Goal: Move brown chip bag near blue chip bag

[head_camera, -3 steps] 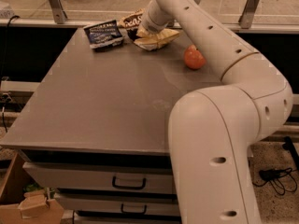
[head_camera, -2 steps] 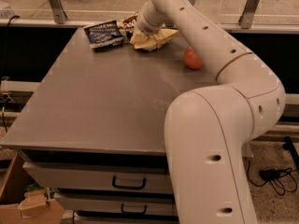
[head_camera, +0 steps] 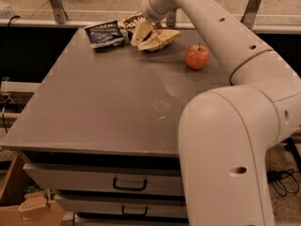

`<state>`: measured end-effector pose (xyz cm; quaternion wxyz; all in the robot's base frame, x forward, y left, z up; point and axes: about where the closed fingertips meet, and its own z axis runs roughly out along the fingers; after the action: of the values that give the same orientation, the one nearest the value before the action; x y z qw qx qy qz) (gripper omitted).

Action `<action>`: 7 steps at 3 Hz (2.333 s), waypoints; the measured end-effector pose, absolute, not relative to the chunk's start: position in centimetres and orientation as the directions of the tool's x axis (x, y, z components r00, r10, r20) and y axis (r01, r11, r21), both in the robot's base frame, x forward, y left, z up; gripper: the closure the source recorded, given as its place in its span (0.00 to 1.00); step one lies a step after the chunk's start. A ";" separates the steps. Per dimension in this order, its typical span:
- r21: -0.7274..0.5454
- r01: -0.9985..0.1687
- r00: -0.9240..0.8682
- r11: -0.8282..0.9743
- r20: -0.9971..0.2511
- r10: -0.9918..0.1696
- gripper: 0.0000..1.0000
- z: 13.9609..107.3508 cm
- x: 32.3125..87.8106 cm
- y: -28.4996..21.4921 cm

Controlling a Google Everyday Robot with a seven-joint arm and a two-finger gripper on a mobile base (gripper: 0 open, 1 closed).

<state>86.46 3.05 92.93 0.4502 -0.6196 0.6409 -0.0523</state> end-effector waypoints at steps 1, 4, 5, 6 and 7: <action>-0.689 -0.674 0.252 0.268 -0.555 -0.793 0.00 100.0 83.2 -0.2; -0.801 -0.434 0.526 0.413 -0.597 -0.606 0.00 115.5 68.0 -4.7; -0.801 -0.434 0.526 0.412 -0.597 -0.606 0.00 115.5 68.0 -4.7; -0.839 -0.399 0.555 0.371 -0.543 -0.631 0.00 116.5 68.9 -5.8; -0.921 -0.320 0.594 0.222 -0.378 -0.710 0.00 117.1 71.3 -8.7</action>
Offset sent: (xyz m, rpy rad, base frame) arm -0.2060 -0.1790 0.2442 0.3377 -0.5162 -0.0108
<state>71.28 -8.72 117.13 0.6561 -0.6056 0.4250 -0.1487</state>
